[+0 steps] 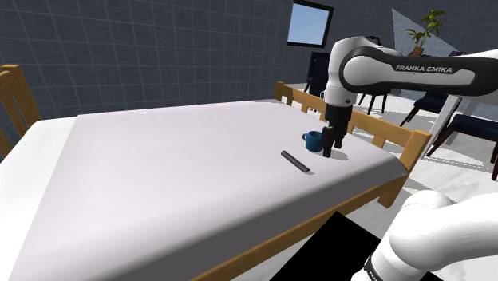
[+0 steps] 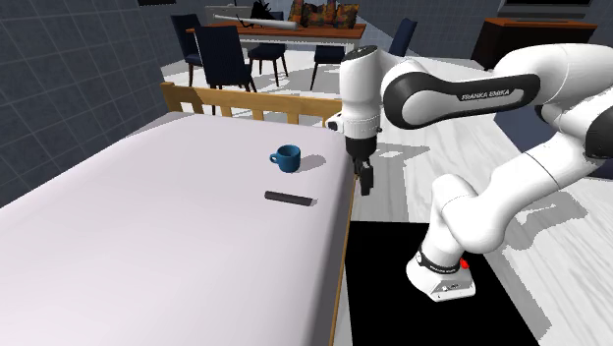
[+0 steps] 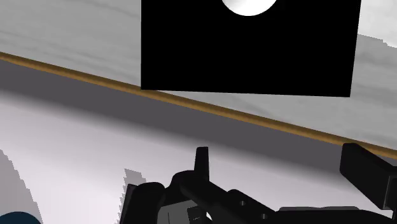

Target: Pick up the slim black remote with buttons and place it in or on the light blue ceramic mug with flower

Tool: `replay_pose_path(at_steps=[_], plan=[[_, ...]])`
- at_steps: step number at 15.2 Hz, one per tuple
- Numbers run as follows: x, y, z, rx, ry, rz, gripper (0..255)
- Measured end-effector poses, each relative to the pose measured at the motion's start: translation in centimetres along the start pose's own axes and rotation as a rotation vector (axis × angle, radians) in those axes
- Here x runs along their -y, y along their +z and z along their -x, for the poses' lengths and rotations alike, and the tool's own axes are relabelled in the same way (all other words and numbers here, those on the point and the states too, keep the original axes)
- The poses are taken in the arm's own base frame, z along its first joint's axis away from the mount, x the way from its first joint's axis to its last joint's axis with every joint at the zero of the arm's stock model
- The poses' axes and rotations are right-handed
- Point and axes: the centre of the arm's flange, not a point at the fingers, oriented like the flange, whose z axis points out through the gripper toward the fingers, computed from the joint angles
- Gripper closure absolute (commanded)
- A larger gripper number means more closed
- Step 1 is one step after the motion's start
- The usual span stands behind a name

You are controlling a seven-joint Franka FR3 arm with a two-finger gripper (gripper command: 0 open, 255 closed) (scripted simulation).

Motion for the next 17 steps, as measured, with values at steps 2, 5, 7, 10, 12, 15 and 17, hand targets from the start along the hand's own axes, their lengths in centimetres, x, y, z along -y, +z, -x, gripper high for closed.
replay_pose_path(at_steps=[2,5,7,10,12,15,17], plan=[[-0.2,0.2,-0.5,-0.002,0.006,0.001,0],[-1.6,1.7,-3.1,-0.013,0.039,0.005,0],[-2.6,2.8,-4.6,-0.023,0.063,0.009,0],[-4.6,4.6,-7.3,-0.037,0.100,0.015,0],[-5.6,6.3,-9.2,-0.047,0.126,0.018,0],[-7.9,8.0,-12.0,-0.062,0.164,0.024,0],[-8.9,9.1,-13.4,-0.072,0.189,0.027,0]])
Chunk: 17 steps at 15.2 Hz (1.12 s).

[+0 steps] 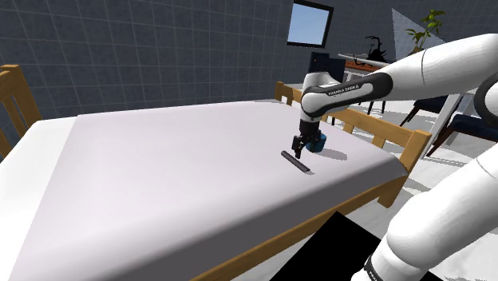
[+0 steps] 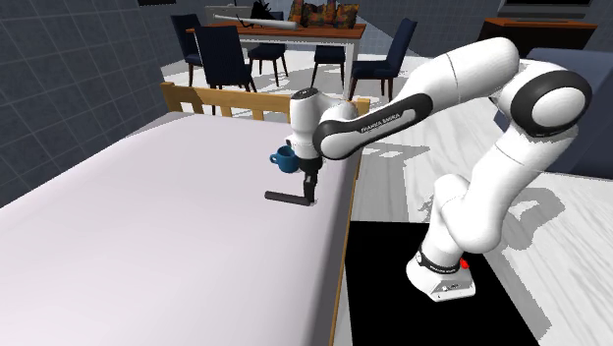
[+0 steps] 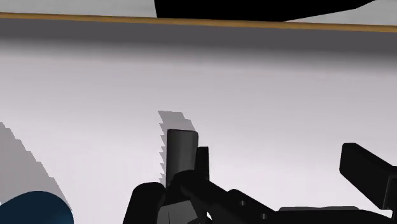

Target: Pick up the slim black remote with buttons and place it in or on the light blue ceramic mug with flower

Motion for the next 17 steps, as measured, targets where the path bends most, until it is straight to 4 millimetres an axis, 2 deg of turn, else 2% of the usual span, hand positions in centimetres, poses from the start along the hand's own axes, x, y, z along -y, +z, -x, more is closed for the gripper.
replay_pose_path(at_steps=[12,14,17], plan=[[-7.0,7.0,-11.6,-0.061,0.152,0.023,0],[-7.9,7.9,-12.4,-0.066,0.166,0.025,0],[-8.2,9.3,-12.6,-0.067,0.170,0.026,0]])
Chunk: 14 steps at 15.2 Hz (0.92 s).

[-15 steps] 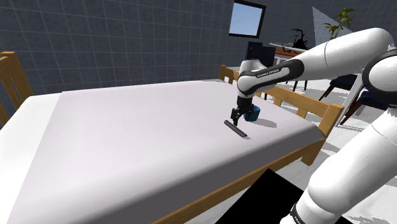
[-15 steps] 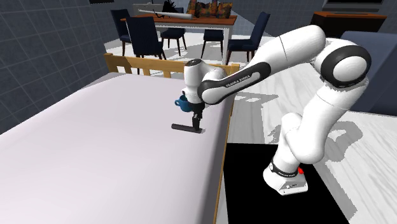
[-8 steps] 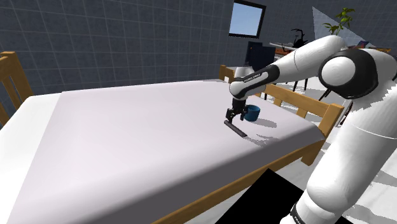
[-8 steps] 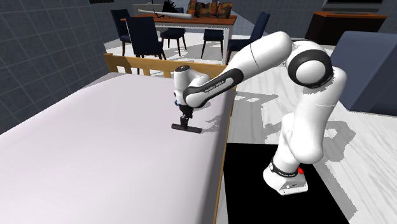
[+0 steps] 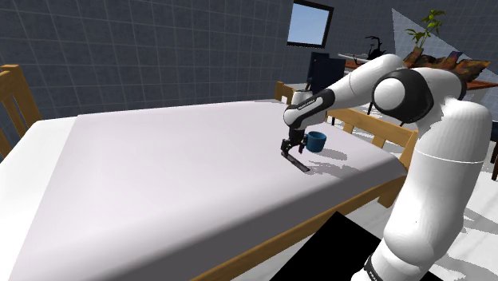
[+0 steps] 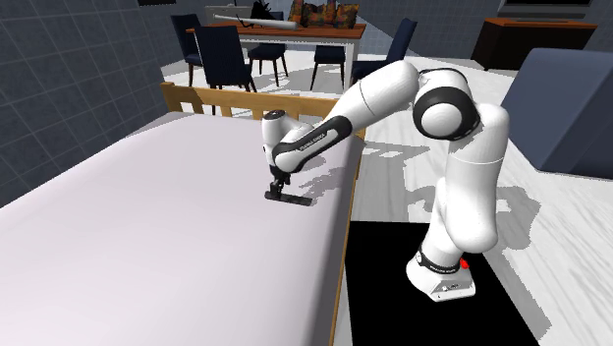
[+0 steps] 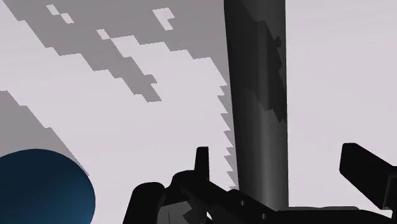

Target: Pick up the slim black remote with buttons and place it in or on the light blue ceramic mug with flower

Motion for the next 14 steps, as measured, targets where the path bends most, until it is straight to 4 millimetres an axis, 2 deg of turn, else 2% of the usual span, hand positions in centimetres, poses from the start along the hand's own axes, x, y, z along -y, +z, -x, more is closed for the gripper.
replay_pose_path(at_steps=[4,10,11,14], plan=[[-0.1,2.2,-0.1,0.000,0.001,0.000,0],[0.0,2.5,-0.1,-0.001,0.001,0.000,0],[0.0,2.5,-0.1,-0.001,0.001,0.000,255],[0.2,2.3,-0.2,-0.004,-0.002,-0.001,255]])
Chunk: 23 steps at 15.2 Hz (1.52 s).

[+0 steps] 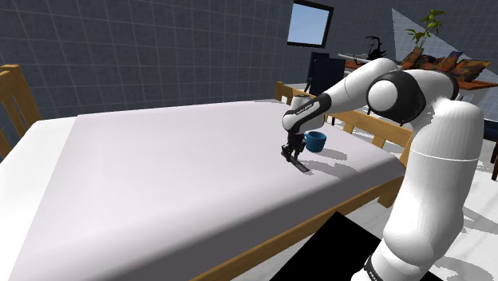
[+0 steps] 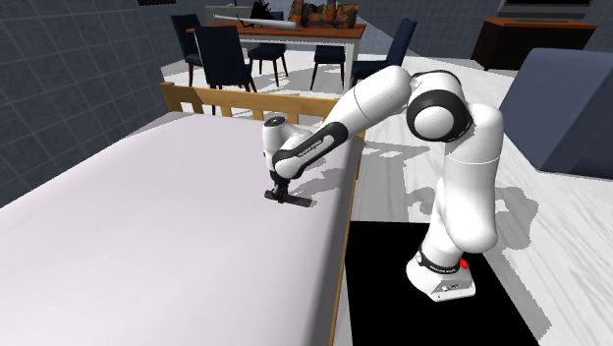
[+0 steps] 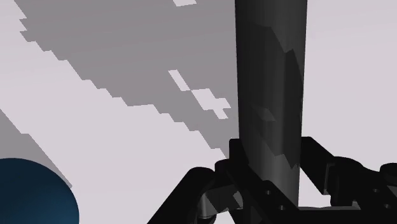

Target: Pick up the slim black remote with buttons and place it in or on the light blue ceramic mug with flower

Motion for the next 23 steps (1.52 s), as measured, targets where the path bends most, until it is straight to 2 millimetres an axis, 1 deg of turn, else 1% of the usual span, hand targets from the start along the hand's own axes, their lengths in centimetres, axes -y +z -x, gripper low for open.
replay_pose_path(at_steps=[7,9,15,23], plan=[[0.0,0.0,0.0,-0.001,0.000,0.000,255],[-0.2,-0.5,0.0,0.002,0.002,0.001,255],[-0.4,-3.3,0.1,0.003,0.002,0.001,255],[-0.7,-7.7,-0.1,0.003,0.002,0.001,255]])
